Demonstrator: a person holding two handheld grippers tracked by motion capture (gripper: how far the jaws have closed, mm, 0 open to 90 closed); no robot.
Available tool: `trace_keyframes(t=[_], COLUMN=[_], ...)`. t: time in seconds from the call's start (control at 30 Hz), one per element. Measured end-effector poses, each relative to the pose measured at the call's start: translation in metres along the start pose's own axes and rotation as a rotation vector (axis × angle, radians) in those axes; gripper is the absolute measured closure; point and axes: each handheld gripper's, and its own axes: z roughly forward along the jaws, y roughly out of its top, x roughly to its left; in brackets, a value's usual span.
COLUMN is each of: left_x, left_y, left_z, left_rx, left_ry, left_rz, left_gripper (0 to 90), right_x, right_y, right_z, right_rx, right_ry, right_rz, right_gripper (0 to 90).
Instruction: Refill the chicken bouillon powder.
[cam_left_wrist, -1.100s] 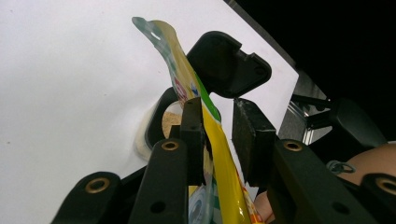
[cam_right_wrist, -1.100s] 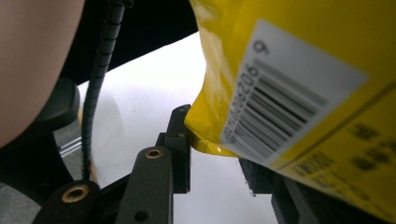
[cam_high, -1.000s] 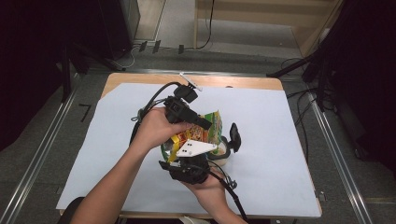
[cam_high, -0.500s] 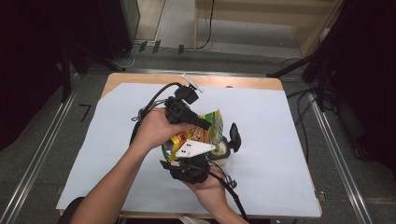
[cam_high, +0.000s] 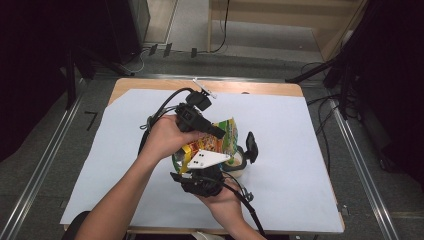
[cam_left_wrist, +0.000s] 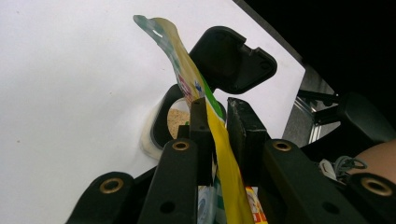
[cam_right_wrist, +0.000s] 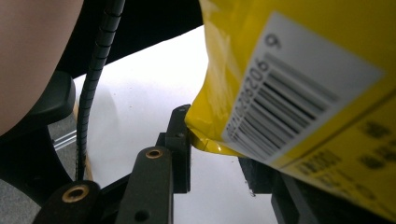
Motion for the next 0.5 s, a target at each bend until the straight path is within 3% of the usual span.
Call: trace_keyframes(t=[0.5], left_x=[0.0020], left_y=[-0.0001], left_z=[0.0004], left_rx=[0.003], left_ry=[-0.010], left_rz=[-0.008], left_gripper=[81.1], right_x=[-0.0010], right_y=[-0.0002], right_z=[-0.0003], right_rx=[0.009], right_ry=[-0.001], right_rz=[-0.009], right_gripper=[69.2])
